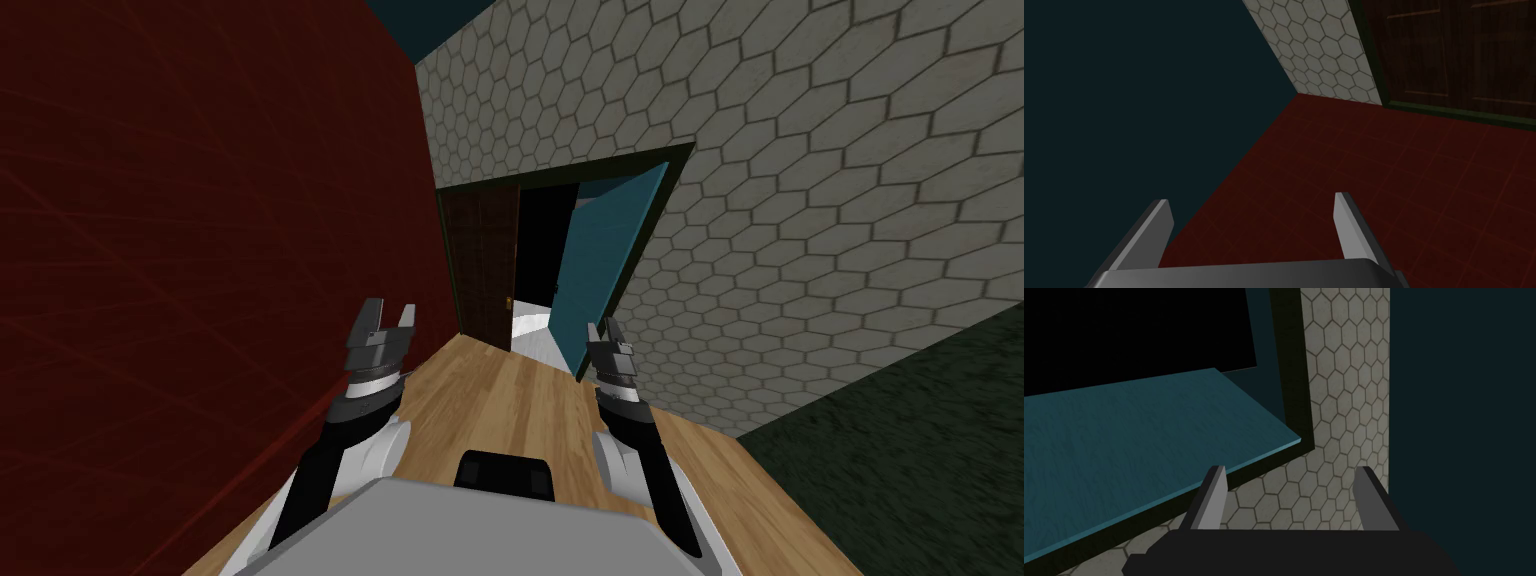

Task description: Push the door open

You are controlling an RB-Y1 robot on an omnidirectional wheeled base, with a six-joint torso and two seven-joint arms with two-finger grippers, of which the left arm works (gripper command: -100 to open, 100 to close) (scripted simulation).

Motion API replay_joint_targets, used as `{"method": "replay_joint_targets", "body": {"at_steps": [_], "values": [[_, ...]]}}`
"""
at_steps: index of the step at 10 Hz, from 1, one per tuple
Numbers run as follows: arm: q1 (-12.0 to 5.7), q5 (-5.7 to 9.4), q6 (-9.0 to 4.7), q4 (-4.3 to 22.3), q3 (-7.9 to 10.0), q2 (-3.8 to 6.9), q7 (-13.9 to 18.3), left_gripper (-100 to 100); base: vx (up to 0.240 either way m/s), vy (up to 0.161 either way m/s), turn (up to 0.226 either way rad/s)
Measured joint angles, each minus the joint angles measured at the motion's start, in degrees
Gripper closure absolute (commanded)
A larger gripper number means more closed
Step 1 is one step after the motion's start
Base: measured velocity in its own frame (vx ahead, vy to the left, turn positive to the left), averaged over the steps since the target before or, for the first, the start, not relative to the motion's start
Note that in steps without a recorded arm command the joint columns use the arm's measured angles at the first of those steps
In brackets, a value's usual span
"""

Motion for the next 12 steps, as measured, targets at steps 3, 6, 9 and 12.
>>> {"method": "replay_joint_targets", "body": {"at_steps": [3,6,9,12], "values": [[-1.20,0.40,-0.44,3.3,-0.31,0.84,0.0,-100,0.121,0.027,-0.046],[-2.72,0.64,-0.44,6.5,-0.92,1.43,-0.3,-100,0.090,0.012,-0.028],[-4.20,1.20,-1.09,10.7,-1.11,2.26,-0.3,-100,0.091,0.012,-0.038],[-5.87,1.55,-1.47,15.0,-1.91,2.77,-0.5,-100,0.087,0.020,-0.040]]}}
